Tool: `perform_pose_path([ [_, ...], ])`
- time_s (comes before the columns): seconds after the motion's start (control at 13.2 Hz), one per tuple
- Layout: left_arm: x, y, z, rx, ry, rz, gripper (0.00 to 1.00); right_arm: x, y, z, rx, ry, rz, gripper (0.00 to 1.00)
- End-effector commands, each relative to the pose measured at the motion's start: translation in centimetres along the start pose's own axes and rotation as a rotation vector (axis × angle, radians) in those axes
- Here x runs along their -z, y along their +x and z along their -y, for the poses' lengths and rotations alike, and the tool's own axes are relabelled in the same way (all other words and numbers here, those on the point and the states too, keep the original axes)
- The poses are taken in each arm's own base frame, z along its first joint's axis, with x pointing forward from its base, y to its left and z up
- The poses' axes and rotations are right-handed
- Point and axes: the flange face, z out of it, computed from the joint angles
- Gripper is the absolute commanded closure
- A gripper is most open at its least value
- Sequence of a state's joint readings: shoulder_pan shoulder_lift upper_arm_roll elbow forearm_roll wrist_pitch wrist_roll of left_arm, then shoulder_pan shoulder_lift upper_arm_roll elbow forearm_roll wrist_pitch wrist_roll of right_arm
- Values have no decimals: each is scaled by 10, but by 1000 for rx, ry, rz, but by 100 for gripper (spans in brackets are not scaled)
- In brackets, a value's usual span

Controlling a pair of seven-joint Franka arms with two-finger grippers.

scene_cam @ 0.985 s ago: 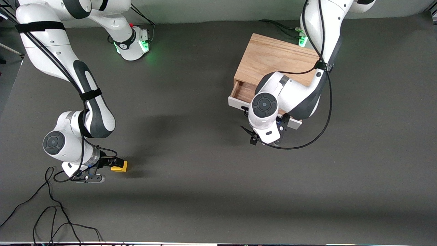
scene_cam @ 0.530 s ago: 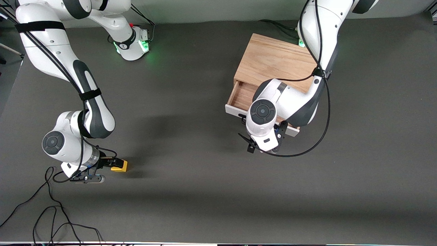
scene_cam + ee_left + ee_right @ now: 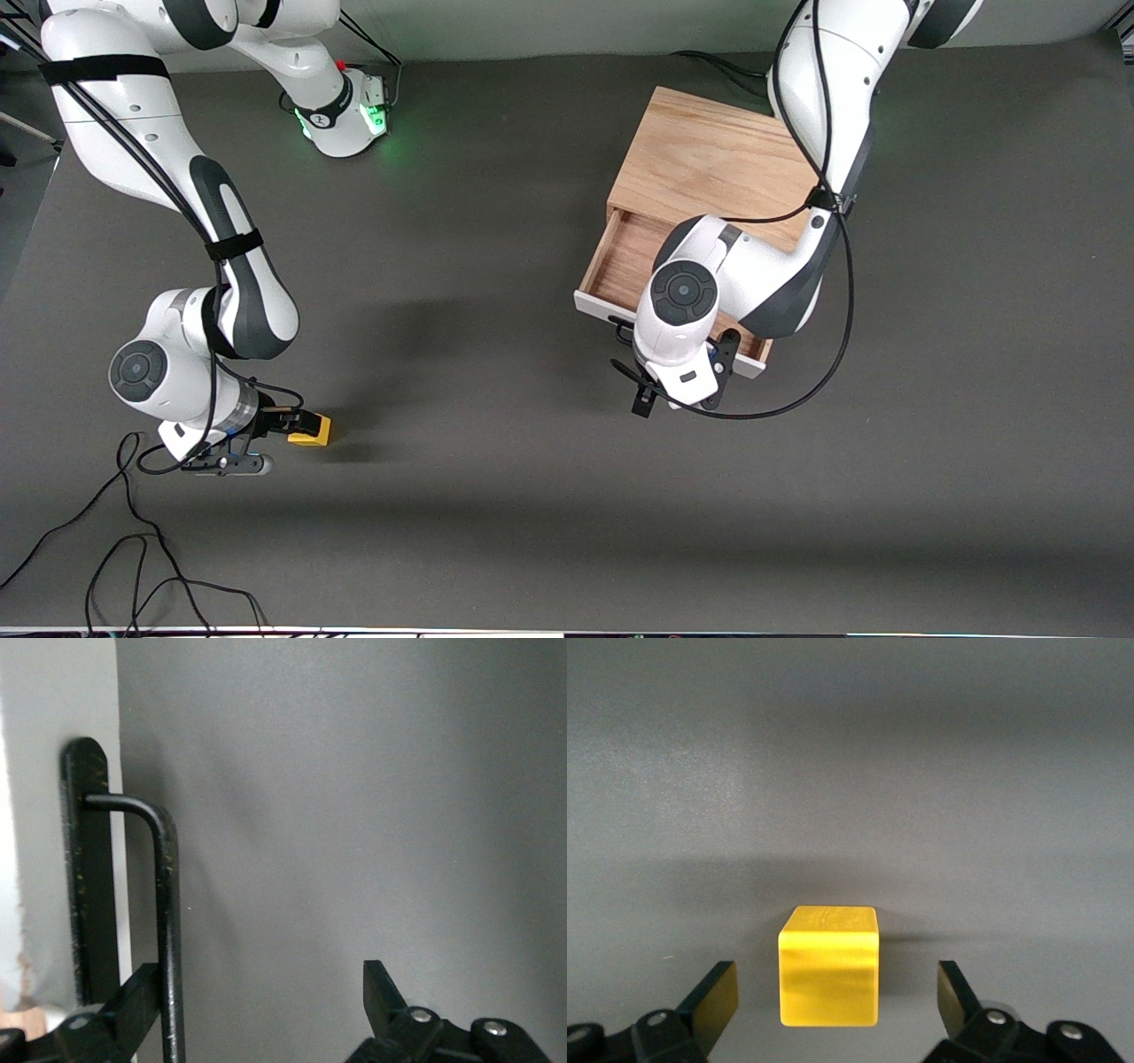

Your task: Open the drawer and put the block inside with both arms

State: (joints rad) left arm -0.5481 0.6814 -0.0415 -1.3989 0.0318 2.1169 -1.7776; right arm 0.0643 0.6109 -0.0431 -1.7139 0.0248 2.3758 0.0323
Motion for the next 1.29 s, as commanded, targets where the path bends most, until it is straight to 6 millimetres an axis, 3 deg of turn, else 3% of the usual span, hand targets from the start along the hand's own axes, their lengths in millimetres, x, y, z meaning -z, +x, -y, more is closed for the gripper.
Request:
perform_pose_path([
  [0.0,21,10,-14,-11,-55,-35,0,-7,2,2,6,-6,0,0],
  [0.3,89,44,-18,-91,-47,-78,0,-28,-2,2,7,-8,8,0],
  [0.38,110,59,-17,-118,-38,-78,0,-30,-3,2,8,-8,5,0],
  [0.53,161,104,-7,-213,-43,-74,0,-35,-4,2,9,-7,9,10],
  [0.76,216,166,21,-374,0,-30,0,-47,-5,3,10,-7,9,27],
  [0.91,241,192,43,-552,47,-14,0,-41,-2,7,13,-6,6,32],
  [1.21,277,267,92,-846,103,48,0,-41,-2,6,54,-7,6,47],
])
